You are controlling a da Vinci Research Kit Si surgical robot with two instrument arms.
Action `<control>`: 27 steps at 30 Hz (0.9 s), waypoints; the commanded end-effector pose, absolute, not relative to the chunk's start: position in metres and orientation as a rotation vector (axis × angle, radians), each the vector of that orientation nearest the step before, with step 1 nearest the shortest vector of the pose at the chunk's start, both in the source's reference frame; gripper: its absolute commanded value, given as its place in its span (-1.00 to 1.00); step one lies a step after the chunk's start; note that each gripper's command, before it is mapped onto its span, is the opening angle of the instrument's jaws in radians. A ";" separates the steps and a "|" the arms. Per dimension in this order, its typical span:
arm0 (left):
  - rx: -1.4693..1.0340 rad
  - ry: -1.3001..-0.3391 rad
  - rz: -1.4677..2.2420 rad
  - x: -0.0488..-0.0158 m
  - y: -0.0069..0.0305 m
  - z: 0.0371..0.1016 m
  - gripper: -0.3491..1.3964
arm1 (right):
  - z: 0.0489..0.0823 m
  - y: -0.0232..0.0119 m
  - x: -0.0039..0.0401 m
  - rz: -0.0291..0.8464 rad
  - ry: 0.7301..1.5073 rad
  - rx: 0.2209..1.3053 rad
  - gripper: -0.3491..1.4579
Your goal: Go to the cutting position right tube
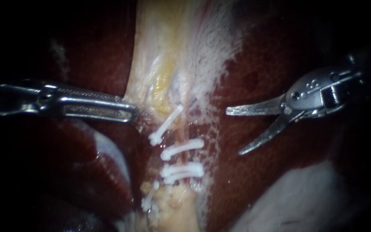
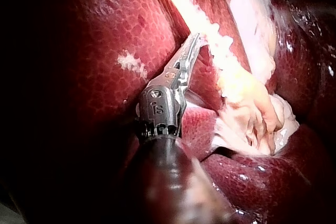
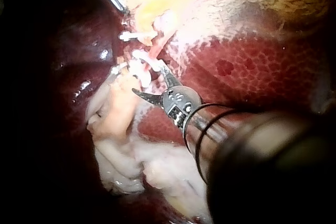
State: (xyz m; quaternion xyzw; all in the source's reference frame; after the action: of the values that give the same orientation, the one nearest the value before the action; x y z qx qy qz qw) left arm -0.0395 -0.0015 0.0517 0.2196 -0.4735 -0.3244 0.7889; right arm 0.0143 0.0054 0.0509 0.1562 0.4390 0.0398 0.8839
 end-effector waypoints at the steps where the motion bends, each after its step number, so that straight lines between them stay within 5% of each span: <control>1: 0.474 -1.020 -0.698 -0.0395 -0.0015 0.0517 -1.00 | 0.0509 0.0054 0.0143 0.083 0.914 0.325 0.97; 27: 0.460 -1.099 -0.697 -0.0378 0.0015 0.0416 -1.00 | 0.0564 -0.0013 0.0162 0.142 0.860 0.689 0.71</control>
State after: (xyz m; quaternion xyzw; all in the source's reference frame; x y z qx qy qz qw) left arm -0.0378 0.0015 0.0413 0.2129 -0.5079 -0.3218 0.7702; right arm 0.0164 -0.0015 0.0565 0.3322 0.4061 0.0702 0.8484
